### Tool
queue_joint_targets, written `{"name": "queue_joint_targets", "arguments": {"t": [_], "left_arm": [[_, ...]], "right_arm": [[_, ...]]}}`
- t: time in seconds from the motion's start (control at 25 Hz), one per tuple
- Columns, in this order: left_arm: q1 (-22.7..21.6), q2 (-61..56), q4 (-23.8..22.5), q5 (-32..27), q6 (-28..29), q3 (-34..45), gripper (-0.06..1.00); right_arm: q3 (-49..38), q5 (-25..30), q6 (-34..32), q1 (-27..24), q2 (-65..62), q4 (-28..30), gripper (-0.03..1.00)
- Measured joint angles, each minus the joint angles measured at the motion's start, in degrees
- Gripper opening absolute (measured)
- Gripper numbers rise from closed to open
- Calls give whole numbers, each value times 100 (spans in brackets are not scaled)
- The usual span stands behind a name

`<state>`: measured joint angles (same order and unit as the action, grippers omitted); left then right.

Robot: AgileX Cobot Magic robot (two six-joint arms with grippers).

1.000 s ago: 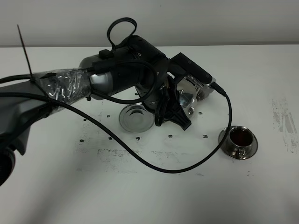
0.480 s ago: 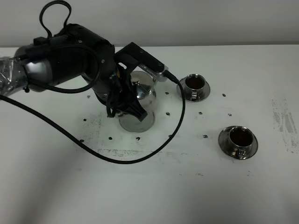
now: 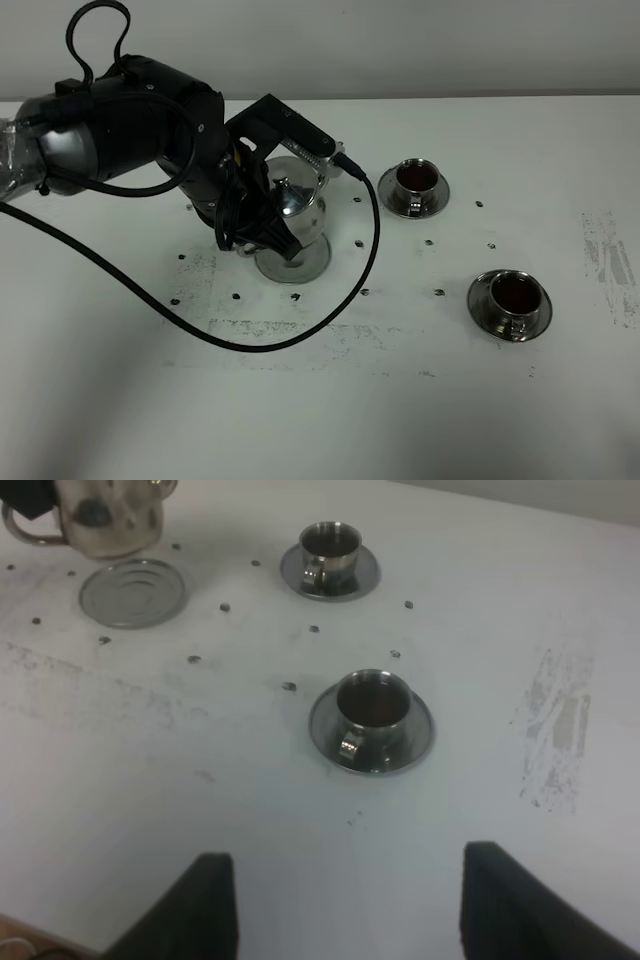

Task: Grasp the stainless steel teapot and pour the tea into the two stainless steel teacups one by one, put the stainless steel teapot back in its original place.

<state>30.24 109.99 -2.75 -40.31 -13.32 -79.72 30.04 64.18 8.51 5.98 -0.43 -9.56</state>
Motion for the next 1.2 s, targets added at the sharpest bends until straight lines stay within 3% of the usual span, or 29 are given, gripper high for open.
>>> {"name": "queue_joint_targets", "arguments": {"t": [0.64,1.2], "left_arm": [[-124,384,359,309,-497,169,18],[-124,475,363,428,-522,169,18]], "right_arm": [[0,0,0,0,0,0,48],[0,0,0,0,0,0,48]]}}
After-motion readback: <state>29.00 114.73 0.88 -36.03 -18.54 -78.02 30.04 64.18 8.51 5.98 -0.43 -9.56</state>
